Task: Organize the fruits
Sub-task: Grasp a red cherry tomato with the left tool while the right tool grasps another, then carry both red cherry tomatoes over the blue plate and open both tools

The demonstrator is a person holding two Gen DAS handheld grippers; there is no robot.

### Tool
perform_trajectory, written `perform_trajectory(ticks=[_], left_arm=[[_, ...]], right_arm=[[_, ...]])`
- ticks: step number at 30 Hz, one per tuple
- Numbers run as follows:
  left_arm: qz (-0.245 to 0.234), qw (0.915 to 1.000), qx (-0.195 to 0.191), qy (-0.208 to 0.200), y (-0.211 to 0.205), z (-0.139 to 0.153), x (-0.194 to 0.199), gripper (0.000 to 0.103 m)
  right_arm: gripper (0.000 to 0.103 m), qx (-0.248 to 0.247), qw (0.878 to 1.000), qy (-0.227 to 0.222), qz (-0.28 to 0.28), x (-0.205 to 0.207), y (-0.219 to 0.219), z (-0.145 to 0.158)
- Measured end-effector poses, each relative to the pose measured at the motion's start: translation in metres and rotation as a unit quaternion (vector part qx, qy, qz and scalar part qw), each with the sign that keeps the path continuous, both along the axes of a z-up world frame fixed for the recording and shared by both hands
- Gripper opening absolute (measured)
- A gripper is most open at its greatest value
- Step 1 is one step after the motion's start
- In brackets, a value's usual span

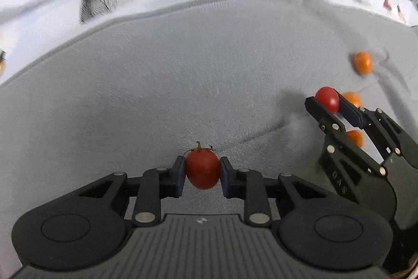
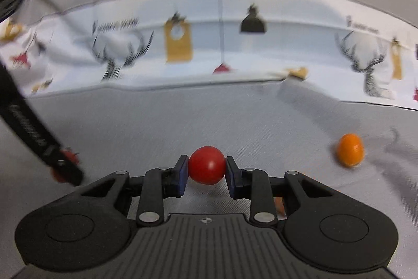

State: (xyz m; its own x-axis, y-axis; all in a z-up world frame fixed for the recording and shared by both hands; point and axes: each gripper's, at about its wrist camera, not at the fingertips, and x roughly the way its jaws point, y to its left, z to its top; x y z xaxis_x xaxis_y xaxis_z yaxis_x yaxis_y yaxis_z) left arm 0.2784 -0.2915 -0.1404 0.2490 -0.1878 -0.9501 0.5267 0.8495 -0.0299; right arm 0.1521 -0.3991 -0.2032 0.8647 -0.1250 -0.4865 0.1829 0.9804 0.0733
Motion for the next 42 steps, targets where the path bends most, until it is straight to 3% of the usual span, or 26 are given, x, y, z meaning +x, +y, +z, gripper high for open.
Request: perform_trajectory(ticks=[5, 10, 17, 21, 27, 32, 42], left_arm=[[-0.007, 0.9989, -0.002, -0.047, 0.019, 0.043, -0.038, 0.030], [0.001, 0.9980, -0.012, -0.062, 0.057, 0.089, -0.093, 0.030], [0.035, 0.9977, -0.006, -0.058, 0.133, 0.128, -0.181, 0.030], [0.067, 0.9957, -0.018, -0.061, 0.183, 0.147, -0.225, 0.030], [0.109, 0.9896, -0.044, -0.084, 0.245, 0.171, -0.283, 0.030], [0.131, 0.9831, -0.079, -0.101, 0.283, 0.180, -0.324, 0.030], [0.146, 0.9757, -0.120, -0.112, 0.318, 0.181, -0.354, 0.030]], right_arm=[[0.031, -0.014, 0.998, -0.040, -0.035, -0.036, 0.008, 0.034], [0.031, 0.006, 0.997, -0.076, -0.016, -0.103, 0.034, 0.089], [0.031, 0.079, 0.995, -0.004, 0.067, -0.192, 0.099, 0.117], [0.031, 0.080, 0.989, -0.001, 0.125, -0.224, 0.145, 0.142], [0.031, 0.060, 0.981, -0.029, 0.185, -0.262, 0.205, 0.182], [0.031, 0.049, 0.975, -0.024, 0.216, -0.286, 0.245, 0.198], [0.031, -0.010, 0.974, -0.016, 0.228, -0.306, 0.288, 0.209]])
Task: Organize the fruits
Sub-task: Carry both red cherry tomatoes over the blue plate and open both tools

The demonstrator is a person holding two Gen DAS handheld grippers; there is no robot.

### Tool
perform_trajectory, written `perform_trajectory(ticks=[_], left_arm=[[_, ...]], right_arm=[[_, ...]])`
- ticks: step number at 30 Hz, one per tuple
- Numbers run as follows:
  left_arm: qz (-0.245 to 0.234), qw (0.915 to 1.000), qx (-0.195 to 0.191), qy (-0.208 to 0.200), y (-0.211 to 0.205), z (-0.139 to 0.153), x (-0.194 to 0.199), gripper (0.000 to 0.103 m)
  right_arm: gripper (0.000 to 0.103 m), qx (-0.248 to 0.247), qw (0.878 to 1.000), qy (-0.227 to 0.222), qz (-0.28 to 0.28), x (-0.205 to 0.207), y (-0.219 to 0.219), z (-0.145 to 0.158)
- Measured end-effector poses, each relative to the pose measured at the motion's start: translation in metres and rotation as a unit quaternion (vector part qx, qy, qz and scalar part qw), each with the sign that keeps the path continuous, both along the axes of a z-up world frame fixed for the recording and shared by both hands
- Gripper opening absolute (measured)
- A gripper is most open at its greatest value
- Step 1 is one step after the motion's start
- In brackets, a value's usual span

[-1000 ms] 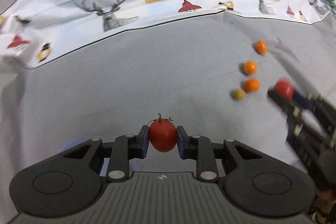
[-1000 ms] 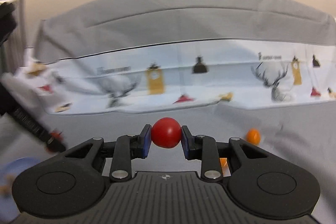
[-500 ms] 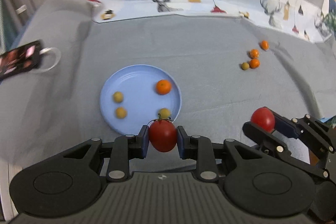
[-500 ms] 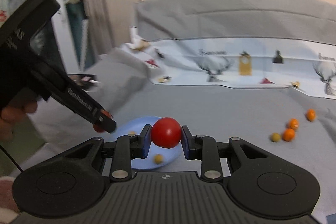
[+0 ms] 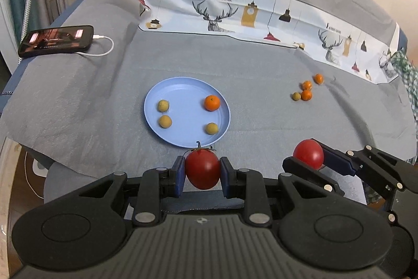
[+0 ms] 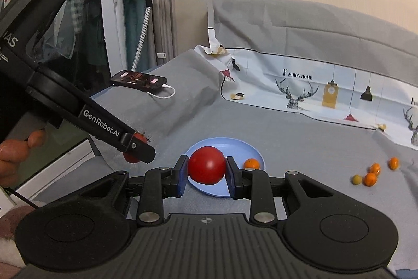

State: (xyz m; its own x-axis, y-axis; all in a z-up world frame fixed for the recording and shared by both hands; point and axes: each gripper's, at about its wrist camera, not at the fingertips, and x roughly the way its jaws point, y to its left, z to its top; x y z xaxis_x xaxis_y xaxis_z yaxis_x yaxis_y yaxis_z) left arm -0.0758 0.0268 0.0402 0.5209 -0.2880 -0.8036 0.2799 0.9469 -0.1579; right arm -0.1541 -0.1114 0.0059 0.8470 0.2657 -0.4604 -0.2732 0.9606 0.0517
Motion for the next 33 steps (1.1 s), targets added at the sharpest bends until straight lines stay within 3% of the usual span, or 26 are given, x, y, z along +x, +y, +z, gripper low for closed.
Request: perform_trajectory(ticks=[20, 33], left_arm=[[0.015, 0.9996, -0.016, 0.017, 0.013, -0.012, 0.028, 0.030], [0.033, 0.9989, -0.001, 0.035, 0.008, -0.034, 0.081, 0.030]], right_arm=[[0.031, -0.025, 0.999, 0.034, 0.002, 0.022, 0.014, -0.010], [0.031, -0.018, 0.998, 0.064, -0.014, 0.067, 0.009, -0.029]])
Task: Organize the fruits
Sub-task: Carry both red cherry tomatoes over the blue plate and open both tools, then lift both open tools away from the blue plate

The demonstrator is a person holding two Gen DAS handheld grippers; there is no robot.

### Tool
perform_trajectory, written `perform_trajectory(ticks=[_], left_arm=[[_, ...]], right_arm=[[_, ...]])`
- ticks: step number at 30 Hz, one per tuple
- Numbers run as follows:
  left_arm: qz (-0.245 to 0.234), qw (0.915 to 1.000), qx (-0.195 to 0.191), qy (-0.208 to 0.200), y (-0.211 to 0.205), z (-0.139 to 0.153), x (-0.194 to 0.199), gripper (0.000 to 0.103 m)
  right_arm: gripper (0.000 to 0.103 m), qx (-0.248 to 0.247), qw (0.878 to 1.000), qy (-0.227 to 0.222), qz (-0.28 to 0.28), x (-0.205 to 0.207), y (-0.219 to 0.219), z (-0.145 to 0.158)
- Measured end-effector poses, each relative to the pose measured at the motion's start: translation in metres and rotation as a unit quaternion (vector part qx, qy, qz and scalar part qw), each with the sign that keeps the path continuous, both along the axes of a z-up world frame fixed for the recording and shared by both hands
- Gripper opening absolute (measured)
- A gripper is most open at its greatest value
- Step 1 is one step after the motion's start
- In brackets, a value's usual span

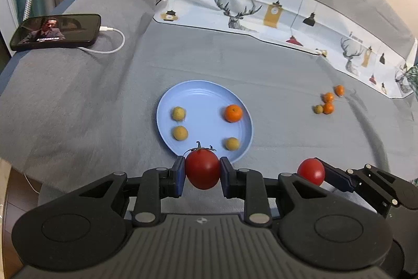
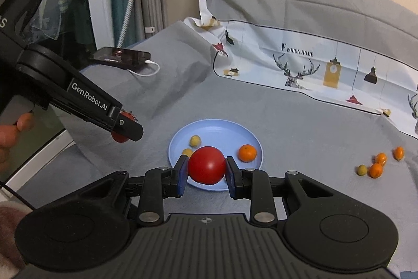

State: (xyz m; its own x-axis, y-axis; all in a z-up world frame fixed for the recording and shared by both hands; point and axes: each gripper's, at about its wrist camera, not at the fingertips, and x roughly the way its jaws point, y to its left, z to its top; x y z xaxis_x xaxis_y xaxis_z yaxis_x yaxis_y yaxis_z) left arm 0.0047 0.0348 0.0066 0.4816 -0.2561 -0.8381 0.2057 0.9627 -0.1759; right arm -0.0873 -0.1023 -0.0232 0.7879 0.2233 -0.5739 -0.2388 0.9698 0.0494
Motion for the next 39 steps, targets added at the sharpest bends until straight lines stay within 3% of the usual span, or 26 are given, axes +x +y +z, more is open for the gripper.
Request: perform_trajectory(ticks=[16, 22, 23, 24, 25, 27, 29, 32, 35, 39], left_arm=[[-0.020, 0.9953, 0.046, 0.082, -0.041, -0.100, 0.113, 0.030], [-0.022, 0.9943, 0.053, 0.089, -0.049, -0.123, 0.139, 0.030], [-0.024, 0.9949, 0.052, 0.083, -0.050, -0.123, 0.142, 0.033], [-0.026, 0.9955, 0.052, 0.074, -0.050, -0.121, 0.143, 0.051], [-0.025, 0.9960, 0.056, 0.065, -0.050, -0.118, 0.144, 0.079], [-0.012, 0.9978, 0.059, 0.028, -0.046, -0.107, 0.139, 0.101], [-0.012, 0.9980, 0.063, 0.002, -0.041, -0.095, 0.128, 0.102], [-0.006, 0.9962, 0.086, 0.006, -0.033, -0.087, 0.109, 0.102], [0.031, 0.9936, 0.102, 0.037, -0.017, -0.083, 0.085, 0.102], [0.067, 0.9910, 0.090, 0.073, 0.002, -0.074, 0.051, 0.103]], right_arm=[[0.031, -0.008, 0.994, 0.103, -0.017, 0.116, -0.003, -0.085], [0.032, -0.012, 0.993, 0.119, -0.015, 0.147, -0.005, -0.106], [0.032, -0.013, 0.993, 0.117, -0.013, 0.151, -0.005, -0.107], [0.034, -0.014, 0.993, 0.114, -0.010, 0.155, -0.004, -0.108], [0.038, -0.015, 0.994, 0.112, -0.008, 0.158, -0.004, -0.108], [0.060, -0.020, 0.994, 0.108, -0.005, 0.162, -0.004, -0.105], [0.074, -0.024, 0.995, 0.101, -0.008, 0.156, -0.006, -0.098], [0.089, -0.026, 0.994, 0.102, -0.021, 0.135, -0.009, -0.086], [0.093, -0.019, 0.994, 0.104, -0.029, 0.109, -0.012, -0.072], [0.098, -0.014, 0.995, 0.087, -0.050, 0.070, -0.013, -0.049]])
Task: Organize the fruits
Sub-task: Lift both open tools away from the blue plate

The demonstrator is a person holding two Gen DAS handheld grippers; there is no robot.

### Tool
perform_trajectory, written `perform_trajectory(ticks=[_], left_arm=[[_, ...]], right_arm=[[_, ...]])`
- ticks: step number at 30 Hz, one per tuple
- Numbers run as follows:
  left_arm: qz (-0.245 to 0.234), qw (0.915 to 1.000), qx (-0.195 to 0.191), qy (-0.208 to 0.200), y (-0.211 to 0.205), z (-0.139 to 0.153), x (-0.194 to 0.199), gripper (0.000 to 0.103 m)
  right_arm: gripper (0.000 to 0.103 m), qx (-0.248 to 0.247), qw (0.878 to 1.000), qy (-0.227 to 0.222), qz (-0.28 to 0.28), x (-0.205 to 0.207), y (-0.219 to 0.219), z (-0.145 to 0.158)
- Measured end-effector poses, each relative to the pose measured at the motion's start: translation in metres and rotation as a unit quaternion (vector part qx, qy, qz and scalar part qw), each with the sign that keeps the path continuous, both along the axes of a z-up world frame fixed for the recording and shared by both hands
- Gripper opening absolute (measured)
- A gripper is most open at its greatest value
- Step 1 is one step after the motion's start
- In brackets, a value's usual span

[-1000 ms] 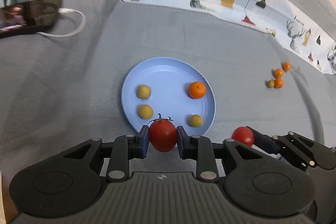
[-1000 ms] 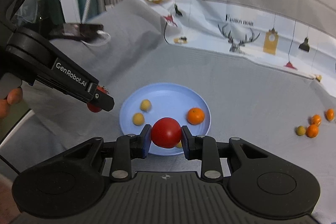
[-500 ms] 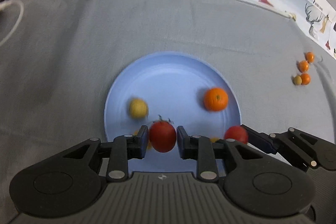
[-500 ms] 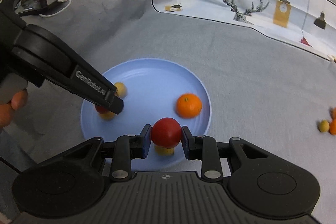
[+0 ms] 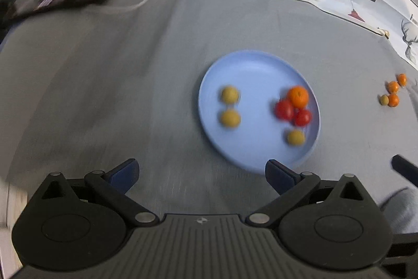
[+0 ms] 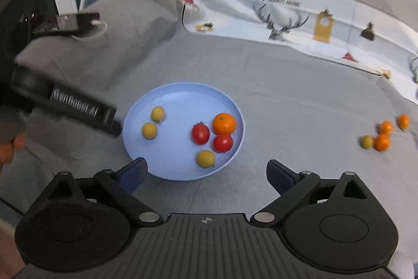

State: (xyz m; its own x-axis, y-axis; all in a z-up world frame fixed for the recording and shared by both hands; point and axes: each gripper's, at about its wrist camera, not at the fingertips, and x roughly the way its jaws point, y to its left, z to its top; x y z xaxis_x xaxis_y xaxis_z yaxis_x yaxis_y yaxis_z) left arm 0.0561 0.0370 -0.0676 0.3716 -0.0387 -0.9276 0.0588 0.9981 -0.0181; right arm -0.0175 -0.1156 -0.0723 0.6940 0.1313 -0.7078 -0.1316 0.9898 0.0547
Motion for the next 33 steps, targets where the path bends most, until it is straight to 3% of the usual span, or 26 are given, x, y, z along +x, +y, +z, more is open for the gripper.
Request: perform_trajectory(ticks=[9, 18, 33], left_arm=[[-0.017, 0.9980, 0.023, -0.057, -0.003, 0.035, -0.069, 0.103], [-0.023, 0.9941, 0.025, -0.103, -0.011, 0.064, -0.116, 0.103], [-0.024, 0.9907, 0.032, -0.130, -0.006, 0.077, -0.137, 0.103]], right_arm=[[0.102, 0.004, 0.996, -0.083, -0.025, -0.077, -0.004, 0.047], [0.102, -0.014, 0.990, -0.140, -0.014, -0.124, -0.001, 0.069], [0.102, -0.031, 0.986, -0.162, 0.007, -0.144, 0.015, 0.078]])
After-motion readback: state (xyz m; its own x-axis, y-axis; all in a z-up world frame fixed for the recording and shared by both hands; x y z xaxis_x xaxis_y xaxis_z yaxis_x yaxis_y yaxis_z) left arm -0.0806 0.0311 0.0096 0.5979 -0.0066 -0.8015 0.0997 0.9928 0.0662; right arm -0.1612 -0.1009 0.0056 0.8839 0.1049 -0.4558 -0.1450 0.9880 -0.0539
